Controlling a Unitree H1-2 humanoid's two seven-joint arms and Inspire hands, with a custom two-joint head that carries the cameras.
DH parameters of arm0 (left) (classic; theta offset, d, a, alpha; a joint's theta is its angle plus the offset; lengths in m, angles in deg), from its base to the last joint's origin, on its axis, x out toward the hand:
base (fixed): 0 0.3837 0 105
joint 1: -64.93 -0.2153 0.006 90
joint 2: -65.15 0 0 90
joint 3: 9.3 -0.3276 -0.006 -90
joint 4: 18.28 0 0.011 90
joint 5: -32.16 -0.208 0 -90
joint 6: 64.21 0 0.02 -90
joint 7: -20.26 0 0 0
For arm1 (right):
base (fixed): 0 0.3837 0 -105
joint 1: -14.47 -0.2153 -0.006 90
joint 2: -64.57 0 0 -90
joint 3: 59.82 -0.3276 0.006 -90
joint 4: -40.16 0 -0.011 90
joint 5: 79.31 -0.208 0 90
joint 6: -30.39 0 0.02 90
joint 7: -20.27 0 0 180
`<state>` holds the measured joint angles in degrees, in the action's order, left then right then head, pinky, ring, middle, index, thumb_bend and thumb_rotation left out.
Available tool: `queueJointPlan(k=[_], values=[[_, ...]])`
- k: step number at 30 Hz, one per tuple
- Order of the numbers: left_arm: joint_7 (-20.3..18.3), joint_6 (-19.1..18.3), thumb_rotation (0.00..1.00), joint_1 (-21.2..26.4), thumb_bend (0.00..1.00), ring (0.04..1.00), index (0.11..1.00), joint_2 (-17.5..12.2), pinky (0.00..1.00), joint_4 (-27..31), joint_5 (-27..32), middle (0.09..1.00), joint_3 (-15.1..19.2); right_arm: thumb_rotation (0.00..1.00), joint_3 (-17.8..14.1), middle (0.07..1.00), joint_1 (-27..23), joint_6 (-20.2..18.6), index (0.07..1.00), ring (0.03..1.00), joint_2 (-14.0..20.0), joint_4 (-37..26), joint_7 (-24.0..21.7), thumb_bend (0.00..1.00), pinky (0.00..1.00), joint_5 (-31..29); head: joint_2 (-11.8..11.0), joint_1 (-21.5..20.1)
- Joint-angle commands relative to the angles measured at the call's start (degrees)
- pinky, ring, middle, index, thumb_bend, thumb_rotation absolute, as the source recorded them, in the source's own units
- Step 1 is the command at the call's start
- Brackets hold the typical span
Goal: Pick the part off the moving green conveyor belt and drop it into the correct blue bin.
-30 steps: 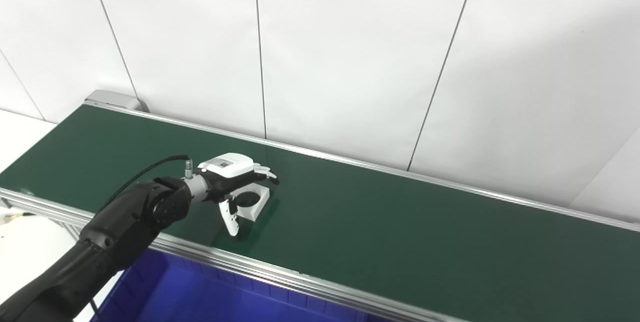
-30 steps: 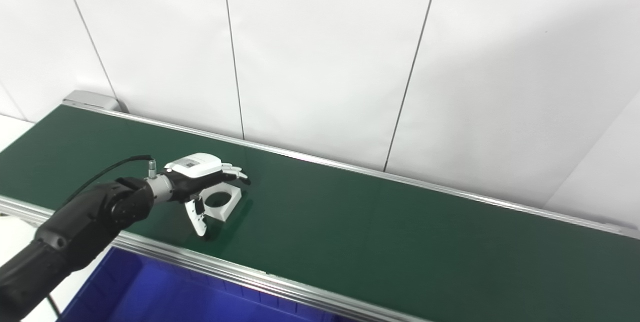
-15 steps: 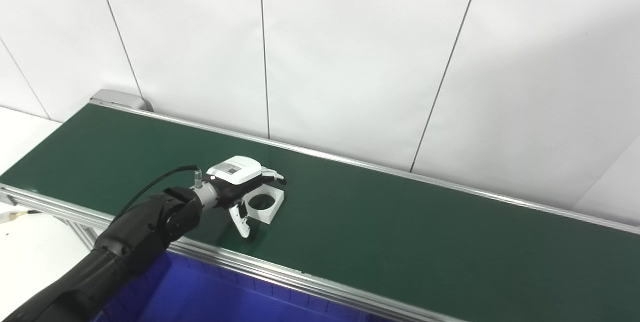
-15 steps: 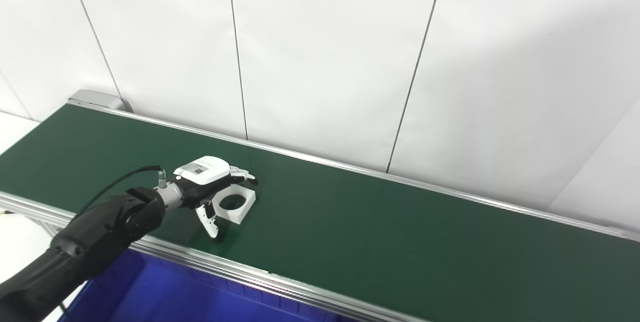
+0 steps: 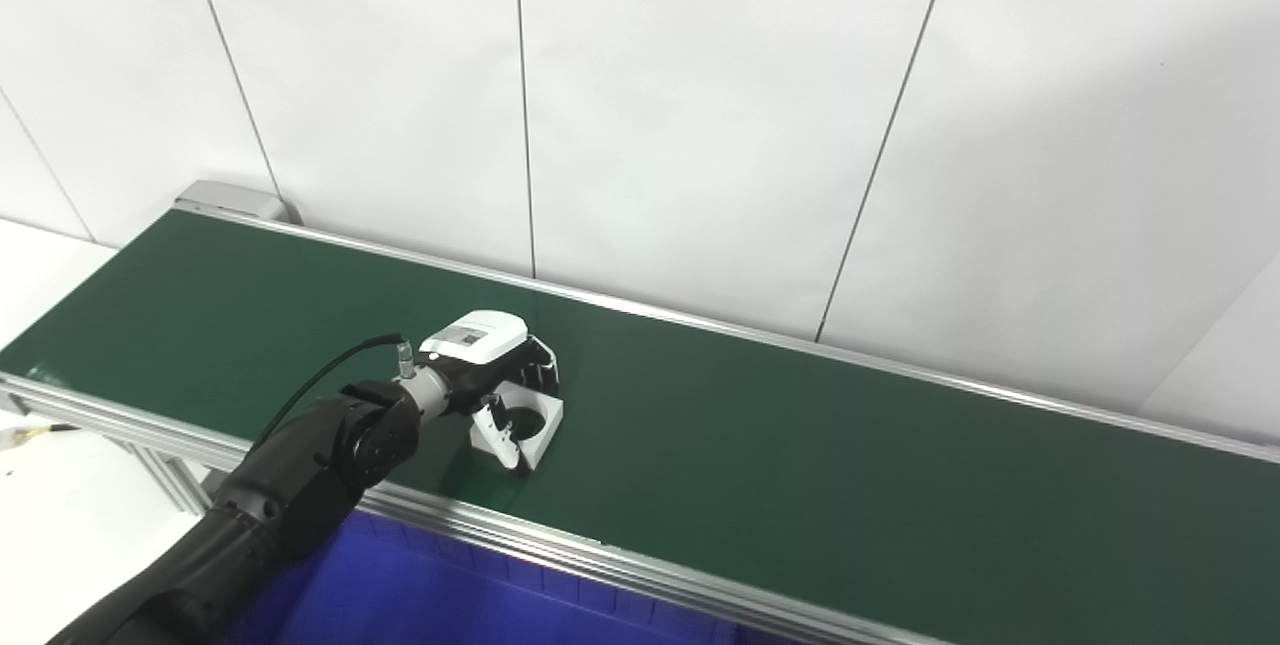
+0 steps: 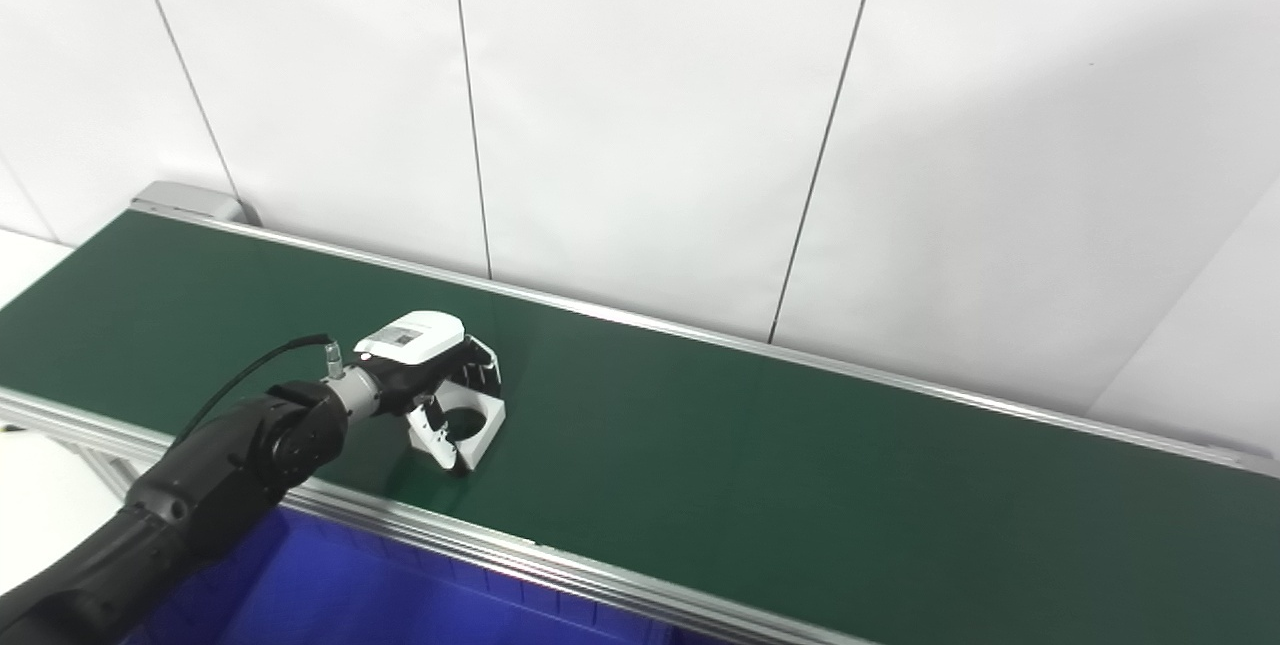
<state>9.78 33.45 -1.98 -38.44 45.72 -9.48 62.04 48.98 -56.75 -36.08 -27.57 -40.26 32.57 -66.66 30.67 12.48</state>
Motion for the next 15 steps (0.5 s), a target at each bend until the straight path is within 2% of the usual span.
queueJointPlan(k=[1, 7, 9, 13, 14, 15], values=[[-1.26, -2.17, 0.0, 1.99, 0.5, 0.39, 0.526, -0.79, 0.33, 1.73, 1.28, 0.482, 0.87, 0.26, -0.14, 0.86, -0.23, 3.38, 0.908, 0.826, -0.17, -1.7, 0.65, 0.79, 0.82, 0.09, 0.11, -0.04], [-2.33, -3.88, 0.0, 1.41, 0.5, 0.392, 0.526, -1.01, 0.34, 3.41, 3.49, 0.481, 1.79, 0.25, -0.34, 0.864, -0.26, 3.39, 0.911, 0.827, -0.22, -1.74, 0.27, 0.78, 0.83, -0.02, 0.23, -0.2], [-1.54, -2.67, 0.0, 0.84, 0.5, 0.383, 0.53, -1.03, 0.32, 4.23, 5.41, 0.474, 3.04, 0.26, -0.57, 0.863, -0.06, 3.39, 0.912, 0.826, -0.31, -2.12, 0.13, 0.77, 0.82, 0.41, 0.61, -0.68], [-1.89, -2.99, 0.0, -1.55, 0.49, 0.359, 0.536, -1.08, 0.25, 10.19, 9.76, 0.446, 6.93, 0.24, -0.09, 0.867, 0.03, 3.38, 0.909, 0.822, -0.29, -2.66, 0.07, 0.77, 0.79, -0.36, 2.39, -3.37], [-2.38, -2.77, 0.0, -2.45, 0.49, 0.359, 0.535, -1.26, 0.24, 12.64, 11.62, 0.444, 8.23, 0.24, -0.07, 0.867, 0.15, 3.38, 0.909, 0.822, -0.36, -3.02, 0.16, 0.77, 0.79, 0.02, 3.8, -5.63], [-2.72, -2.66, 0.0, -3.07, 0.49, 0.359, 0.536, -1.41, 0.25, 14.31, 12.93, 0.444, 9.08, 0.25, -0.06, 0.864, 0.24, 3.38, 0.906, 0.821, -0.4, -3.27, 0.23, 0.77, 0.79, 0.3, 3.8, -5.63]])
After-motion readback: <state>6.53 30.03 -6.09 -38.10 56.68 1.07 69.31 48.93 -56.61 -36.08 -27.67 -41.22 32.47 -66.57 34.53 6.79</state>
